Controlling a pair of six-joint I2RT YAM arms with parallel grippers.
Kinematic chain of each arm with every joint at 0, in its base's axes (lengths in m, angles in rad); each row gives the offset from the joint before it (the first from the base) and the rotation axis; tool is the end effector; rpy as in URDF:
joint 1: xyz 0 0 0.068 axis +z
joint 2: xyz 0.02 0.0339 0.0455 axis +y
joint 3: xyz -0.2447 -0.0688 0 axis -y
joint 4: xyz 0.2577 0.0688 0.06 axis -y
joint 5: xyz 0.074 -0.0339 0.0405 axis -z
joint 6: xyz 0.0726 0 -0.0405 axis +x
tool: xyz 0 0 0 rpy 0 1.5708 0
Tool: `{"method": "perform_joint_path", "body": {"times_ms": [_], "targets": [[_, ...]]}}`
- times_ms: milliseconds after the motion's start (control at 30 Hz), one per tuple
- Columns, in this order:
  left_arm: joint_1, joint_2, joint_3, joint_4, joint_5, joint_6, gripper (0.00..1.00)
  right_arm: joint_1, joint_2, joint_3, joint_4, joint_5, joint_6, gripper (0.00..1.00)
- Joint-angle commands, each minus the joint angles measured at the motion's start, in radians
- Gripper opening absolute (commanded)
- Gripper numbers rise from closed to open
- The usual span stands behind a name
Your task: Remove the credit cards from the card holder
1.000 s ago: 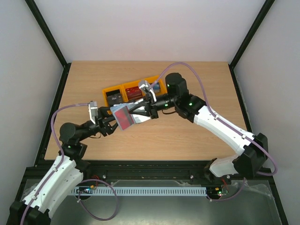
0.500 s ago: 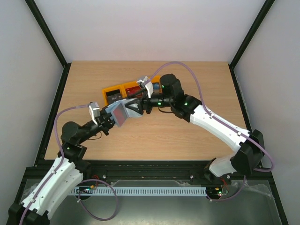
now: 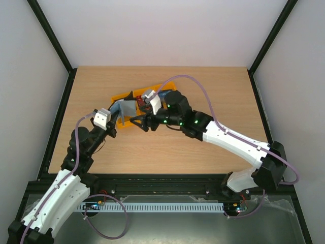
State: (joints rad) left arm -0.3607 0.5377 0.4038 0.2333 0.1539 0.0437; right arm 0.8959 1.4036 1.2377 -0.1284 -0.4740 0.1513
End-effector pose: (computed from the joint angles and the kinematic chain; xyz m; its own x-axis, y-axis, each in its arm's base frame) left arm 0.2003 -0.0874 0.2783 0.1142 0.0031 -0.9934 0.4870 0.8715 0.0587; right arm 0.2090 0.3143 0.3312 -0.3250 -0.1915 -0.9261 -0.9293 0.2466 0.2751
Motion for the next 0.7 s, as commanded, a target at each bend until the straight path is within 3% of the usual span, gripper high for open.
{"method": "perform_joint_path", "body": {"times_ms": [0, 100, 333, 433, 600, 667], "targets": [[0.0, 0.009, 0.032, 0.006, -0.107, -0.015, 0.02, 0.084, 0.016, -0.025, 0.211, 0.033, 0.051, 0.73], [0.0, 0.003, 0.038, 0.015, -0.07, -0.046, 0.02, 0.138, 0.067, 0.001, 0.255, 0.188, 0.075, 0.73], [0.029, -0.021, 0.033, 0.064, 0.092, -0.223, 0.02, 0.143, 0.121, 0.091, 0.152, 0.309, 0.053, 0.74], [0.065, -0.041, 0.014, 0.102, 0.177, -0.309, 0.02, 0.1, 0.024, 0.022, 0.163, 0.169, 0.003, 0.83], [0.095, -0.063, -0.01, 0.232, 0.455, -0.37, 0.02, 0.005, -0.136, -0.068, 0.107, -0.026, -0.117, 0.93], [0.095, -0.062, -0.007, 0.277, 0.564, -0.386, 0.02, -0.012, -0.158, -0.069, 0.061, -0.007, -0.157, 0.97]]}}
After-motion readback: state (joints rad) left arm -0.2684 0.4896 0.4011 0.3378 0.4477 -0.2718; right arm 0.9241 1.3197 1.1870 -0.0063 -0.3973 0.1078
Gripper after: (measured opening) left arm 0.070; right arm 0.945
